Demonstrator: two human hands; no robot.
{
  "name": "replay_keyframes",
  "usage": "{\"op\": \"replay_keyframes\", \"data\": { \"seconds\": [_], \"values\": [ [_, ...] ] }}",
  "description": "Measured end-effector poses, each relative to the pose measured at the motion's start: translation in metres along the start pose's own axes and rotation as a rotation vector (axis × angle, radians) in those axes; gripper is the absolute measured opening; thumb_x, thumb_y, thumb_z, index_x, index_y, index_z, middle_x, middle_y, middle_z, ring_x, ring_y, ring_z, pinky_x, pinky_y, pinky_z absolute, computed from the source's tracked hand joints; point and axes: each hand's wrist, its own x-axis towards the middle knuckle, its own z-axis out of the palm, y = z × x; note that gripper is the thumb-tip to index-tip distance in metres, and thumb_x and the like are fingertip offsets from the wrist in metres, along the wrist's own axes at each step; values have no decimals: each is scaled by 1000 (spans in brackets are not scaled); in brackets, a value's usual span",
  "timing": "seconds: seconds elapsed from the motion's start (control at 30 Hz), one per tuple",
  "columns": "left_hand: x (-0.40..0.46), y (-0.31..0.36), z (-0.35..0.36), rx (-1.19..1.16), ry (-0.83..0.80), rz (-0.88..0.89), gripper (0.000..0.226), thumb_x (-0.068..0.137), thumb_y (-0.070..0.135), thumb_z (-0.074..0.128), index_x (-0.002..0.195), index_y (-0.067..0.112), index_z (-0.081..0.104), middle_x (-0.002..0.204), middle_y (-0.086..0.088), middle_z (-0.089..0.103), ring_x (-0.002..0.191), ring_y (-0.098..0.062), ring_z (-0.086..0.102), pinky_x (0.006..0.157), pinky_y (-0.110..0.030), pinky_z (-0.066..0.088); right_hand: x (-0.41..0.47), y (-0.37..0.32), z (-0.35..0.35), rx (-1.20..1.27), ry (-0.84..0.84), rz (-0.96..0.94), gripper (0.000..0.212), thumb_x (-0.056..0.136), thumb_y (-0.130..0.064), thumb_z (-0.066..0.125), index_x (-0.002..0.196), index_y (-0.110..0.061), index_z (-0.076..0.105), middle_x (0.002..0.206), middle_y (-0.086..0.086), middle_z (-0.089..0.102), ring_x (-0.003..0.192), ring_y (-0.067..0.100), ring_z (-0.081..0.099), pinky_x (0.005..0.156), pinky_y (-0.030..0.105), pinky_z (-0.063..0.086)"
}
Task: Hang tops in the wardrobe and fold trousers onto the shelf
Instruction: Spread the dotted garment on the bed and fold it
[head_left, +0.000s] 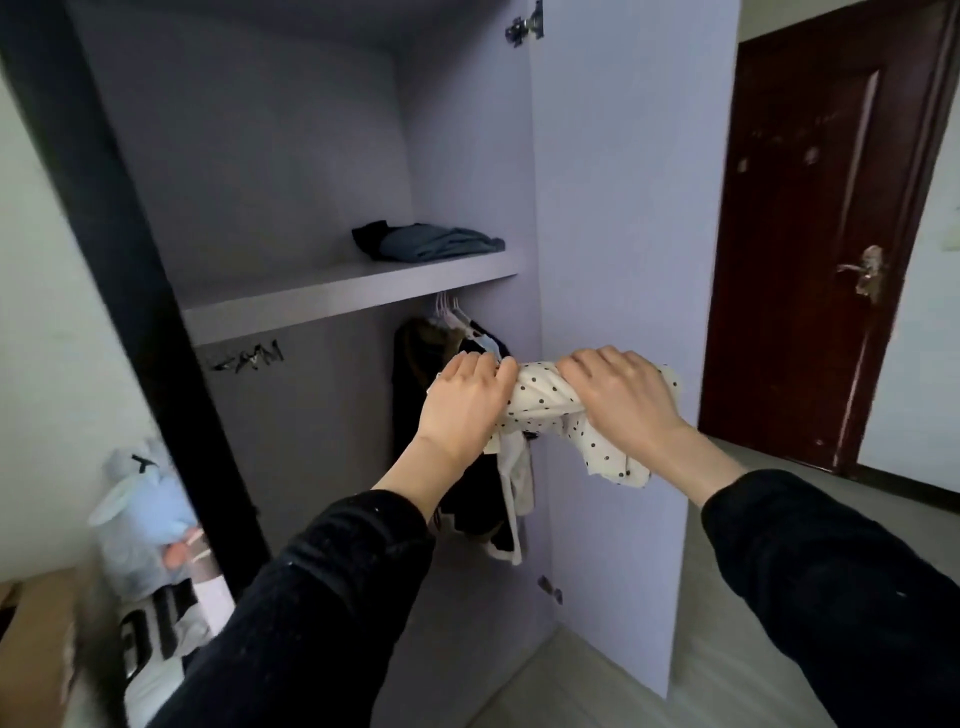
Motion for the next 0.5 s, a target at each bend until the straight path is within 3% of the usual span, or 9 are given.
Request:
{"op": "replay_keyframes", "data": {
  "seconds": [0.07,0.13,0.23,0.3,0.4,0.5],
  "values": [
    [27,-11,25,20,-41,0,42,37,-7,74,72,8,56,60,-6,56,51,-25,55,52,-26,47,17,18,40,1,23,-25,42,66,0,27,80,-8,65,63,5,59,51,26,56,44,27,41],
    [56,-24,46,34,-84,-12,44,35,-5,74,73,8,56,62,-6,57,53,-25,57,49,-24,42,38,35,76,37,-17,-33,28,63,0,43,79,-8,64,61,6,57,50,26,56,43,28,41],
    [97,-46,76,34,-199,-60,36,69,-5,58,103,7,52,97,-10,60,93,-30,58,75,-32,41,75,58,123,64,-87,-57,36,42,6,70,75,-8,64,57,6,55,46,26,56,40,26,38],
    [130,-66,92,82,-224,-129,37,78,-1,51,113,11,45,109,-6,56,104,-26,52,78,-29,35,112,76,153,85,-91,-51,41,37,9,74,74,-7,63,55,6,55,43,26,54,38,25,36],
    [166,-105,99,115,-256,-192,33,79,2,53,109,11,41,109,-6,53,102,-25,50,70,-27,28,173,87,180,146,-92,-78,38,51,12,69,84,-4,62,64,11,58,53,29,58,42,30,39],
    [196,-157,112,195,-269,-262,32,80,1,52,108,12,40,107,-6,53,101,-26,51,67,-32,33,233,87,215,219,-104,-134,36,81,3,52,115,-9,53,97,10,61,87,31,60,55,33,33]
  ]
}}
